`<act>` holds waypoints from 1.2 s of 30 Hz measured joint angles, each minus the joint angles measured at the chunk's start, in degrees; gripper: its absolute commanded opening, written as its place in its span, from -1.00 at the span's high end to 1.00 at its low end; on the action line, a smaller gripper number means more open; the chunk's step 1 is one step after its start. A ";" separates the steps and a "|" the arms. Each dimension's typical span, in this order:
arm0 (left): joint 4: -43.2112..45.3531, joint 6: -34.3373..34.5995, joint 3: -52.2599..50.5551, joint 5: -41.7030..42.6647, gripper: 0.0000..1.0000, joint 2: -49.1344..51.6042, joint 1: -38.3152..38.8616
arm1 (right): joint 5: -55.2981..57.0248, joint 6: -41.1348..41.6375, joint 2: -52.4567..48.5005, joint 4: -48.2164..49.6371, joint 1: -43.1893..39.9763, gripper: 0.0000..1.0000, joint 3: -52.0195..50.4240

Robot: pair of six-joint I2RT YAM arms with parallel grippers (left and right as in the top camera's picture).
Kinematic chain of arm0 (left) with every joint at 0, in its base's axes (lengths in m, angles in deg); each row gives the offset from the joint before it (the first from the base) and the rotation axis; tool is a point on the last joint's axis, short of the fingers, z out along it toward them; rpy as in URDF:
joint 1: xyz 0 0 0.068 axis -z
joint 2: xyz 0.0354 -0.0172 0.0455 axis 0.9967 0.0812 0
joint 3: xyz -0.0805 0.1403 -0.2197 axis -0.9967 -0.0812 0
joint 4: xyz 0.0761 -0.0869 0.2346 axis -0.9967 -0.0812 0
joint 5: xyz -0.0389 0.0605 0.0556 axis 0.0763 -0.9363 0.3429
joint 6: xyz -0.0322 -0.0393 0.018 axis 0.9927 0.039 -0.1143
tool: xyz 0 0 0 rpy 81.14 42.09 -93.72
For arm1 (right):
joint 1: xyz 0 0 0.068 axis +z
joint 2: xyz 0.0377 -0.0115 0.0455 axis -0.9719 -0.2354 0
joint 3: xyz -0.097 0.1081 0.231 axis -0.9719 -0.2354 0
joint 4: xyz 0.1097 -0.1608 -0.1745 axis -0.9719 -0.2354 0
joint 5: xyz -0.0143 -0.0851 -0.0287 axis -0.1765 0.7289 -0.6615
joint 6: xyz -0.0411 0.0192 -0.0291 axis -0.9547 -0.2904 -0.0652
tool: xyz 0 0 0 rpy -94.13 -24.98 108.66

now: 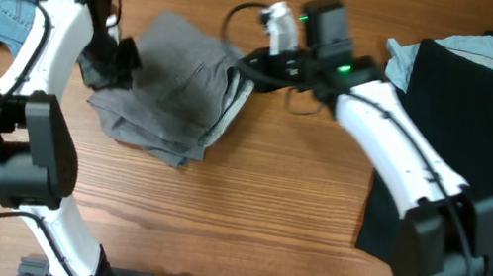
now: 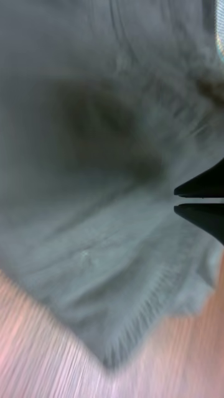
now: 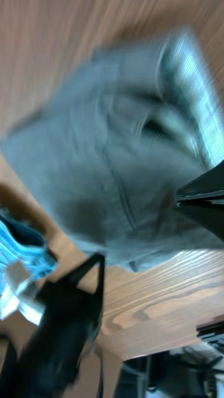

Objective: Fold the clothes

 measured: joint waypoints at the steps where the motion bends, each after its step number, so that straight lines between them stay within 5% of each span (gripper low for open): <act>1: 1.57 -0.04 -2.36 1.57 0.79 0.13 -0.70 | 0.61 0.26 -1.14 0.44 1.57 0.91 0.00; 4: 7.26 -0.20 -7.76 4.35 0.56 0.17 -1.92 | 3.45 2.29 -6.43 1.07 4.79 0.91 0.02; 6: 8.48 -0.59 -9.99 5.40 -0.11 0.17 -2.34 | 5.66 5.05 -10.99 1.20 5.53 0.91 0.02; 8: 8.26 -0.57 -11.13 6.43 -0.37 0.17 -2.43 | 7.45 8.83 -15.93 1.70 5.42 0.92 0.02; 13: 3.82 -0.50 -11.21 9.77 -0.52 0.15 -2.43 | 4.59 16.46 -19.78 2.40 2.69 0.92 0.59; 15: 2.60 -0.48 -11.32 10.64 -0.88 0.15 -2.43 | 3.39 18.56 -19.93 2.25 1.53 0.91 0.59; 17: 2.93 -0.61 -11.41 11.10 -1.00 0.15 -2.43 | 2.73 19.30 -19.96 1.57 0.79 0.91 0.59; 25: 9.38 4.57 -12.79 12.39 -0.89 0.15 -2.40 | 2.21 19.10 -19.58 -0.37 0.22 0.91 0.59; 29: 17.53 7.63 -17.64 13.25 0.29 -1.51 -2.19 | 2.21 17.86 -19.17 -2.56 0.22 0.91 0.59; 31: 22.91 7.21 -19.34 13.70 0.65 -1.99 -1.90 | 2.45 15.58 -18.38 -4.11 0.17 0.92 0.57; 34: 32.11 6.54 -20.37 14.25 0.57 -1.51 -1.36 | 2.82 12.50 -15.63 -4.74 0.11 0.91 0.26; 36: 38.12 6.12 -20.46 14.62 0.21 -1.22 -1.03 | 3.19 10.86 -11.23 -4.39 0.11 0.89 0.20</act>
